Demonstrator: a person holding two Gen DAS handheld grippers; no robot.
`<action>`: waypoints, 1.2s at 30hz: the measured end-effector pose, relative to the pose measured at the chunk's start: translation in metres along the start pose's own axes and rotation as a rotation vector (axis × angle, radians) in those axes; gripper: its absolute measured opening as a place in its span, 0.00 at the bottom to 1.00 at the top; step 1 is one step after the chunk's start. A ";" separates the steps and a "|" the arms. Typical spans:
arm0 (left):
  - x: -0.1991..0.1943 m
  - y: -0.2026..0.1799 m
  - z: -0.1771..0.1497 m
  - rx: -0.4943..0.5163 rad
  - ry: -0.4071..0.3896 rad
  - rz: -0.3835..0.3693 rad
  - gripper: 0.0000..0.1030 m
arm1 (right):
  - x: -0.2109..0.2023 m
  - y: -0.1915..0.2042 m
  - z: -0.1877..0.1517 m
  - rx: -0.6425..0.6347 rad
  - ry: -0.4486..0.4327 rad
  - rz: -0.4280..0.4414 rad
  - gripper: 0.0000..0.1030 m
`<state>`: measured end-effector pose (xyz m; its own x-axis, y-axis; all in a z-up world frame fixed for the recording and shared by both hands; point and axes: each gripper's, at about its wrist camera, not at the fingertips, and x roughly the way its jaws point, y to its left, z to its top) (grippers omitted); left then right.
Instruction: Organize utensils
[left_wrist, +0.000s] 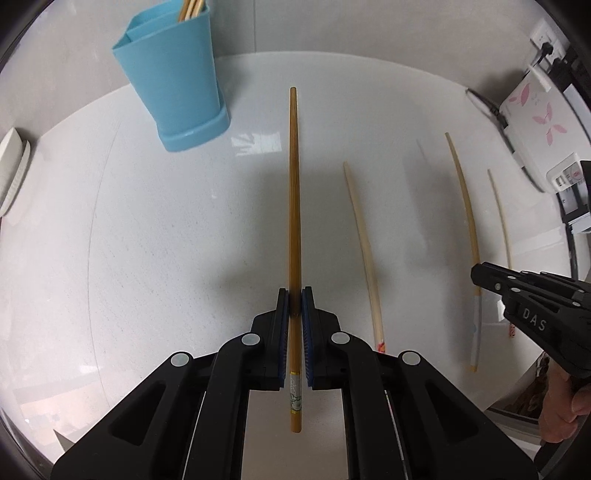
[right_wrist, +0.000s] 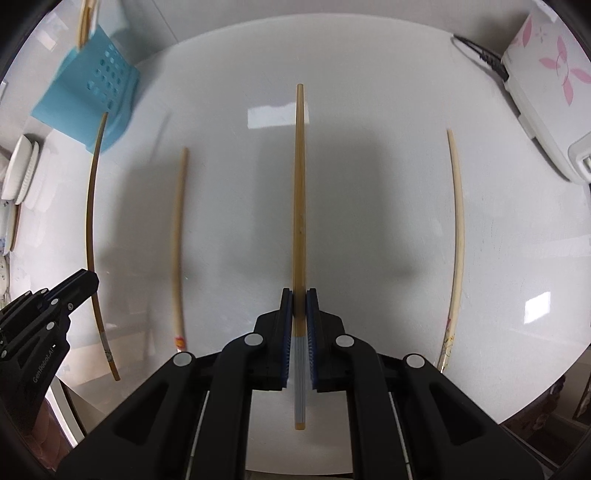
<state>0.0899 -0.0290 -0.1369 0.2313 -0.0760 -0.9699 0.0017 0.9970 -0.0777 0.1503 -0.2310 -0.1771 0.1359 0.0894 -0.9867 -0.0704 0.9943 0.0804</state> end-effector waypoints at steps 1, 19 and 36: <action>-0.003 0.001 0.001 -0.001 -0.012 -0.004 0.06 | -0.004 0.002 0.001 -0.001 -0.017 0.010 0.07; -0.062 0.034 0.017 -0.009 -0.201 -0.030 0.06 | -0.049 0.062 0.022 -0.057 -0.207 0.087 0.07; -0.101 0.077 0.058 -0.027 -0.378 -0.071 0.06 | -0.096 0.096 0.053 -0.139 -0.431 0.097 0.07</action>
<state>0.1230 0.0565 -0.0317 0.5736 -0.1286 -0.8090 0.0066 0.9883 -0.1525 0.1830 -0.1408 -0.0676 0.5187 0.2275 -0.8241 -0.2308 0.9654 0.1212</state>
